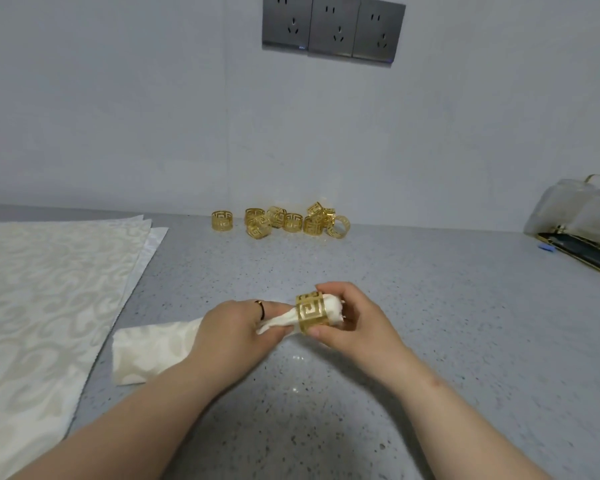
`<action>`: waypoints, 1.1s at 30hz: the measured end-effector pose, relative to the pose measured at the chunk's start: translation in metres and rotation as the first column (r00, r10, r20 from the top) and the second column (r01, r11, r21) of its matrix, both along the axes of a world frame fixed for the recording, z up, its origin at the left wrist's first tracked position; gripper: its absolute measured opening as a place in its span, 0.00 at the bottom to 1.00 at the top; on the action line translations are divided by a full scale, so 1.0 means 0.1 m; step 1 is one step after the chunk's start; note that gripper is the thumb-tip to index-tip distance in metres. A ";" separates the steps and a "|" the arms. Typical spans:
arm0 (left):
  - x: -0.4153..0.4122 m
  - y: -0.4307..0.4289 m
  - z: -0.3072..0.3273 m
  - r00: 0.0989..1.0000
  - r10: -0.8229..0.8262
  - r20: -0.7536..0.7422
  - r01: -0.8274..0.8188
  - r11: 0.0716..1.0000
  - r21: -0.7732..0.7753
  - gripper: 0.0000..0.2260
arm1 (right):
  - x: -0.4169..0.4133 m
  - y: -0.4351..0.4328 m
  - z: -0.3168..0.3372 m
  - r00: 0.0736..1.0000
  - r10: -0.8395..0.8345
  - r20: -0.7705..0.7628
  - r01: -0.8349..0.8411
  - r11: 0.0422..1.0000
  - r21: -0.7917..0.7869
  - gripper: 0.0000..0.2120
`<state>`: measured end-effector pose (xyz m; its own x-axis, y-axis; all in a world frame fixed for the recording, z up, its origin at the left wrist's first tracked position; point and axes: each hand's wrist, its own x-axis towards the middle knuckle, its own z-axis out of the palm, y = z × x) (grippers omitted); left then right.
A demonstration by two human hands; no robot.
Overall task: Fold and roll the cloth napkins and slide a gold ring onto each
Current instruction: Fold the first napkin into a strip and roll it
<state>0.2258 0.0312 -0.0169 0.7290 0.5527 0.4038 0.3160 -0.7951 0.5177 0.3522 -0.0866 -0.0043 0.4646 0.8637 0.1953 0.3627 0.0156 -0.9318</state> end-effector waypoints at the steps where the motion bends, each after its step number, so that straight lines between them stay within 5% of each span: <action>1: 0.00 0.00 0.00 1.000 0.002 -0.006 -0.002 1.000 -0.001 0.11 | -0.01 0.01 -0.01 1.000 -0.004 0.017 0.005 1.000 -0.012 0.21; 6: 0.02 0.01 -0.02 0.999 0.004 -0.046 -0.002 0.999 0.033 0.16 | -0.06 0.04 -0.05 0.998 -0.040 0.051 0.043 0.996 -0.079 0.20; 11: 0.01 0.03 -0.02 0.997 0.010 -0.077 -0.007 0.999 0.031 0.10 | 0.08 -0.02 -0.02 0.980 0.021 -0.200 -0.050 0.989 -0.142 0.18; 14: 0.01 0.01 -0.02 0.997 -0.006 -0.077 0.007 1.000 0.014 0.09 | 0.11 -0.02 -0.02 0.992 -0.053 -0.113 0.037 0.989 -0.140 0.05; 16: 0.01 0.01 -0.01 0.994 -0.035 -0.102 0.035 0.999 -0.003 0.08 | 0.10 0.01 -0.06 0.993 -0.095 -0.065 0.087 0.990 -0.114 0.07; 19: -0.03 0.02 0.04 0.986 -0.085 -0.141 0.084 0.996 -0.015 0.22 | 0.09 0.04 -0.07 0.986 -0.120 -0.115 0.116 0.993 -0.037 0.07; 23: -0.01 -0.09 0.10 0.964 0.032 -0.266 0.045 0.959 0.279 0.44 | 0.06 0.05 -0.07 0.981 -0.062 -0.184 0.063 0.998 -0.001 0.06; 27: 0.09 -0.13 0.08 0.958 0.091 -0.270 0.044 0.890 0.455 0.21 | 0.04 0.04 -0.07 0.984 -0.052 -0.173 0.050 0.999 -0.013 0.04; 33: -0.06 0.07 0.12 0.963 0.169 -0.209 -0.063 0.898 0.436 0.15 | 0.15 -0.02 0.00 0.977 -0.065 -0.205 0.071 0.997 0.018 0.06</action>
